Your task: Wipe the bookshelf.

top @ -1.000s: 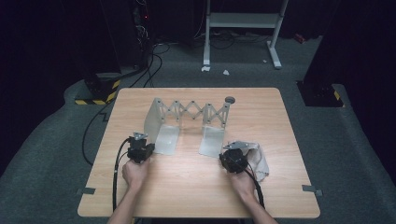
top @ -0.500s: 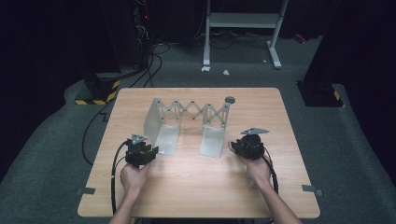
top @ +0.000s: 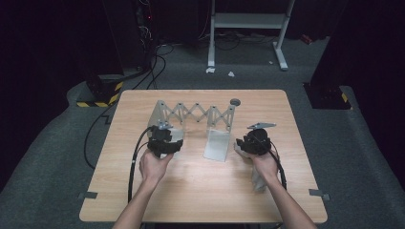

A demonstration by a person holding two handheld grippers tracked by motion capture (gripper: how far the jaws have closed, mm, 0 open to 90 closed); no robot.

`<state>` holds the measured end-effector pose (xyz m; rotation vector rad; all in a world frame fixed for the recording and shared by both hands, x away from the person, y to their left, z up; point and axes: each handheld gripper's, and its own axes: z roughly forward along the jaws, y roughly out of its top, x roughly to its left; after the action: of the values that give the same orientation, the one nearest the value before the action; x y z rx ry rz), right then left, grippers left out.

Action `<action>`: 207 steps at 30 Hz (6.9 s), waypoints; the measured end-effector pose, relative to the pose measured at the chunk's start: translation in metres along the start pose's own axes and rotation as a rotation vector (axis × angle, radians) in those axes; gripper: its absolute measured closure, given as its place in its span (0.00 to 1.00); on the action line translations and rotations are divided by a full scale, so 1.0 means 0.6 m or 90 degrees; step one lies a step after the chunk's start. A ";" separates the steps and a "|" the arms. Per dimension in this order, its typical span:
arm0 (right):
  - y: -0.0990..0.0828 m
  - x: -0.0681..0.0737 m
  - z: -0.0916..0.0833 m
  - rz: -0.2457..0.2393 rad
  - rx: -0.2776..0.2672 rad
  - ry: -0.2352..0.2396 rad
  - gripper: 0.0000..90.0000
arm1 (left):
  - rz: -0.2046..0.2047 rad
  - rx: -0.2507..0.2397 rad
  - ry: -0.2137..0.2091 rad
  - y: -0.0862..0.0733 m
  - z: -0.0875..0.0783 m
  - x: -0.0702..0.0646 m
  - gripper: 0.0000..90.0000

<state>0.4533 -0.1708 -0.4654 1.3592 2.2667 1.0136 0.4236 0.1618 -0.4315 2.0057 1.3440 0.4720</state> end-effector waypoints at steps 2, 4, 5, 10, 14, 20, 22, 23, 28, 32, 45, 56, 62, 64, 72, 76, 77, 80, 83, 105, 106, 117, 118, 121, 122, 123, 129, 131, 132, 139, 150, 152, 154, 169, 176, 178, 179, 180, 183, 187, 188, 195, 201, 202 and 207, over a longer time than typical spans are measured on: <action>0.000 -0.003 0.001 0.001 -0.003 -0.001 0.68 | 0.009 -0.002 0.002 0.020 0.002 -0.005 0.53; -0.001 -0.004 0.001 0.004 0.001 -0.001 0.67 | 0.019 0.001 0.009 0.039 0.007 -0.010 0.53; -0.001 -0.004 0.001 0.006 0.003 -0.002 0.67 | 0.020 0.001 0.009 0.044 0.009 -0.011 0.53; 0.000 -0.007 -0.003 0.008 -0.004 -0.004 0.67 | 0.013 0.013 0.021 0.065 0.031 -0.013 0.59; -0.001 -0.008 -0.003 0.011 -0.003 -0.003 0.66 | 0.003 0.008 0.028 0.065 0.047 -0.012 0.64; -0.001 -0.007 -0.003 0.011 -0.009 -0.008 0.66 | 0.005 -0.003 0.034 0.065 0.059 -0.014 0.73; -0.001 -0.007 -0.003 0.012 -0.009 -0.008 0.66 | 0.001 -0.005 0.037 0.065 0.060 -0.012 0.77; -0.001 -0.007 -0.003 0.012 -0.009 -0.008 0.66 | 0.001 -0.005 0.037 0.065 0.060 -0.012 0.78; 0.000 -0.007 -0.004 0.011 -0.012 -0.007 0.65 | 0.010 0.001 0.053 0.064 0.055 -0.008 0.84; 0.000 -0.007 -0.003 0.010 -0.013 -0.008 0.65 | 0.017 0.004 0.063 0.062 0.052 -0.007 0.86; 0.002 -0.014 0.001 0.021 -0.017 -0.004 0.64 | 0.025 0.008 0.077 0.050 0.043 0.003 0.97; 0.020 -0.013 -0.012 0.016 -0.034 -0.009 0.63 | 0.023 0.003 0.056 0.038 0.032 0.008 0.99; 0.030 -0.016 -0.013 0.022 -0.028 -0.008 0.63 | 0.029 -0.002 0.039 0.026 0.024 0.003 0.99; 0.033 -0.021 -0.014 0.031 -0.029 -0.004 0.63 | 0.032 -0.004 0.031 0.019 0.018 0.004 0.99; 0.048 -0.039 -0.004 0.058 -0.014 -0.010 0.59 | 0.043 -0.013 0.013 0.000 0.004 0.001 0.99; 0.057 -0.039 0.003 0.062 -0.017 -0.013 0.60 | 0.050 -0.011 0.008 -0.003 -0.001 -0.001 0.99; 0.060 -0.041 0.005 0.068 -0.008 -0.012 0.60 | 0.052 -0.011 0.006 -0.005 -0.003 -0.001 0.99; 0.065 -0.043 0.008 0.075 -0.008 0.000 0.59 | 0.055 -0.012 -0.001 -0.007 -0.005 -0.001 0.99; 0.070 -0.045 0.010 0.074 -0.004 0.013 0.59 | 0.060 -0.015 -0.002 -0.008 -0.006 -0.001 0.99; 0.029 -0.024 -0.016 0.038 -0.007 0.058 0.61 | 0.103 -0.019 -0.041 0.014 0.014 0.003 0.99; 0.025 -0.022 -0.018 0.036 -0.009 0.059 0.61 | 0.108 -0.020 -0.043 0.016 0.014 0.003 0.99; -0.002 0.004 -0.031 -0.004 -0.002 0.072 0.61 | 0.117 -0.021 -0.068 0.026 0.021 0.003 0.99; -0.005 0.009 -0.032 -0.009 0.000 0.074 0.61 | 0.119 -0.020 -0.071 0.027 0.022 0.002 0.99; -0.013 0.019 -0.033 -0.019 0.006 0.077 0.61 | 0.122 -0.019 -0.073 0.028 0.024 -0.001 0.99; -0.016 0.023 -0.034 -0.022 0.007 0.079 0.61 | 0.127 -0.019 -0.074 0.029 0.024 -0.002 0.99; -0.019 0.028 -0.034 -0.025 0.009 0.080 0.61 | 0.129 -0.021 -0.076 0.029 0.025 -0.002 0.99; -0.034 0.044 -0.033 -0.043 0.015 0.084 0.58 | 0.130 -0.026 -0.092 0.028 0.026 -0.001 0.99; -0.035 0.041 -0.028 -0.041 0.022 0.080 0.57 | 0.130 -0.027 -0.092 0.026 0.025 0.000 0.99; -0.035 0.039 -0.025 -0.038 0.025 0.077 0.58 | 0.126 -0.029 -0.092 0.024 0.025 0.001 0.98; -0.032 0.024 -0.006 -0.014 0.031 0.070 0.58 | 0.123 -0.048 -0.083 0.013 0.021 0.003 0.98; -0.037 0.036 -0.009 -0.027 0.032 0.090 0.63 | 0.139 -0.041 -0.099 0.019 0.024 -0.003 0.99; -0.041 0.043 -0.011 -0.030 0.033 0.100 0.63 | 0.146 -0.041 -0.105 0.020 0.025 -0.006 0.99; -0.046 0.053 -0.013 -0.039 0.030 0.107 0.62 | 0.149 -0.040 -0.111 0.021 0.025 -0.006 0.99; -0.053 0.062 -0.005 -0.034 0.031 0.094 0.58 | 0.079 0.022 -0.046 -0.035 0.030 0.021 0.59; -0.052 0.062 -0.002 -0.031 0.030 0.095 0.58 | 0.048 0.093 0.006 -0.087 0.053 0.037 0.52; -0.052 0.062 -0.001 -0.031 0.030 0.095 0.58 | 0.046 0.104 0.016 -0.098 0.058 0.036 0.51; -0.052 0.062 -0.001 -0.031 0.031 0.095 0.58 | 0.048 0.110 0.025 -0.103 0.061 0.034 0.50; -0.053 0.062 0.000 -0.033 0.030 0.094 0.59 | 0.049 0.116 0.033 -0.105 0.063 0.032 0.48; -0.054 0.063 0.000 -0.031 0.032 0.092 0.59 | 0.045 0.116 0.047 -0.110 0.064 0.028 0.45; -0.054 0.064 0.000 -0.032 0.032 0.092 0.59 | 0.020 0.111 0.057 -0.110 0.066 0.027 0.44; -0.054 0.065 0.000 -0.032 0.033 0.093 0.59 | 0.012 0.110 0.054 -0.110 0.068 0.029 0.44; -0.057 0.073 0.003 -0.031 0.031 0.114 0.59 | 0.003 0.109 0.059 -0.100 0.075 0.040 0.45; -0.062 0.084 0.003 -0.038 0.032 0.131 0.59 | 0.001 0.104 0.061 -0.088 0.088 0.049 0.46; -0.062 0.084 0.003 -0.038 0.032 0.131 0.59 | 0.001 0.104 0.061 -0.088 0.088 0.049 0.46; -0.067 0.089 0.006 -0.036 0.032 0.140 0.59 | 0.002 0.110 0.059 -0.075 0.098 0.056 0.45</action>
<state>0.4028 -0.1357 -0.4914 1.2496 2.4894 1.1453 0.4436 0.1845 -0.5071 2.1494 1.4818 0.4691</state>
